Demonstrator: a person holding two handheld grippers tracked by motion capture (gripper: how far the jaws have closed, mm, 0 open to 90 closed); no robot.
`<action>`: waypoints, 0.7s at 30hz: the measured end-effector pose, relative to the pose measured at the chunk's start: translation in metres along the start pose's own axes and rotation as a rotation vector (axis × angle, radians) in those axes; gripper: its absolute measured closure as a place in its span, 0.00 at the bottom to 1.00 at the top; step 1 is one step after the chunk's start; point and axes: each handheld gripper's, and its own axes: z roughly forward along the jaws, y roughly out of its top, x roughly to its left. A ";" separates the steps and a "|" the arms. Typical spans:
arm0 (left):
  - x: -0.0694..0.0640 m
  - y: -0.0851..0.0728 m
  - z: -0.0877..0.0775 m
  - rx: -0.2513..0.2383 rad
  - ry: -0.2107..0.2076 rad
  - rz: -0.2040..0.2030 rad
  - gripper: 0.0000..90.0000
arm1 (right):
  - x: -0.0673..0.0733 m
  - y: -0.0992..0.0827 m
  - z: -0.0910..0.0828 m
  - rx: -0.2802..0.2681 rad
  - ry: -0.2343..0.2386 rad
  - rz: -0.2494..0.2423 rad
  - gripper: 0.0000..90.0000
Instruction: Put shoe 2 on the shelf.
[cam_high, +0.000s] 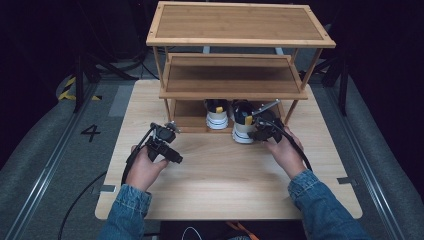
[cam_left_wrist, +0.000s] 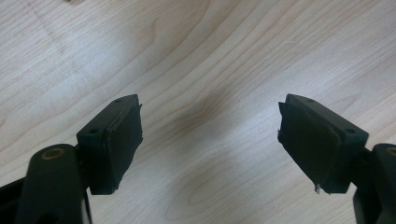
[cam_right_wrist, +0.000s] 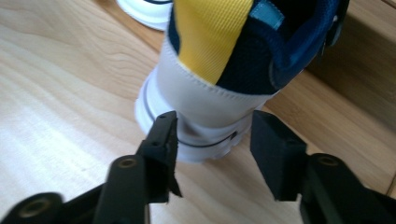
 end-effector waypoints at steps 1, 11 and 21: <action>0.000 -0.002 0.000 -0.006 0.003 -0.004 0.24 | -0.001 0.001 0.002 -0.002 0.007 -0.014 0.62; 0.008 -0.020 -0.005 0.002 0.025 -0.037 0.24 | -0.007 0.014 0.018 -0.024 -0.026 -0.034 0.63; 0.011 -0.035 -0.007 0.007 0.036 -0.076 0.24 | -0.009 0.014 0.029 -0.096 -0.091 -0.074 0.60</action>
